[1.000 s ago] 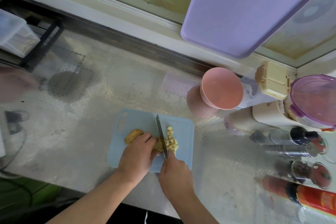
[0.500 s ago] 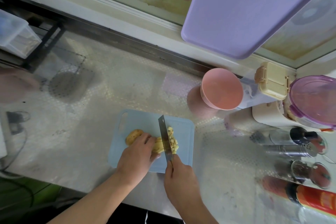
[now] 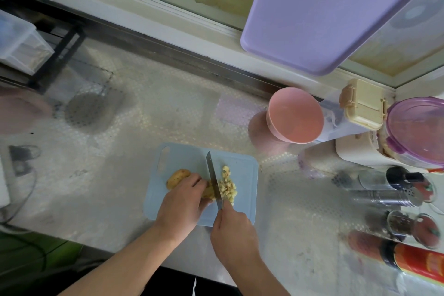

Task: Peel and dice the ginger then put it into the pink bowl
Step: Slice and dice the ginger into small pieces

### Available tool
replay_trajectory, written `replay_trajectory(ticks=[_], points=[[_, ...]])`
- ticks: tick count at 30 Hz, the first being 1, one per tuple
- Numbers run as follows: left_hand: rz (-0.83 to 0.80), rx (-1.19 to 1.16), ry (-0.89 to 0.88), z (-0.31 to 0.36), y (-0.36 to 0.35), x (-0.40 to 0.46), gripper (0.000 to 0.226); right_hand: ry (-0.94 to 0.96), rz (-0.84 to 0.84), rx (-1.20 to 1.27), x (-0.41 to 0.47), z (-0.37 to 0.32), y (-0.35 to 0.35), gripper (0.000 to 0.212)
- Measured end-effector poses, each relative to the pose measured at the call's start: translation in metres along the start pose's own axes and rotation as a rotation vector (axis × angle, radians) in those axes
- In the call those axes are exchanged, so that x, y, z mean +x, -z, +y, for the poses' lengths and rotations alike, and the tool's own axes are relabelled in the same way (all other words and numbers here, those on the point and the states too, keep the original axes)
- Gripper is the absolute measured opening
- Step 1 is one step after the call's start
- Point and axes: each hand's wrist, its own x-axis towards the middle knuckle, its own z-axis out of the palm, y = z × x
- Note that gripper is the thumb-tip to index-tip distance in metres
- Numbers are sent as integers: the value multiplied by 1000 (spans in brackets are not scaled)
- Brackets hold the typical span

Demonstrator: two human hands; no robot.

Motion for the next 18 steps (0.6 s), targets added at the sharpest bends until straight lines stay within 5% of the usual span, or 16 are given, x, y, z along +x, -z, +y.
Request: replay_trajectory(ticks=[18], points=[[11,-15,20,-3,-7,-2,42,19,83,90,-6,16,3,24]])
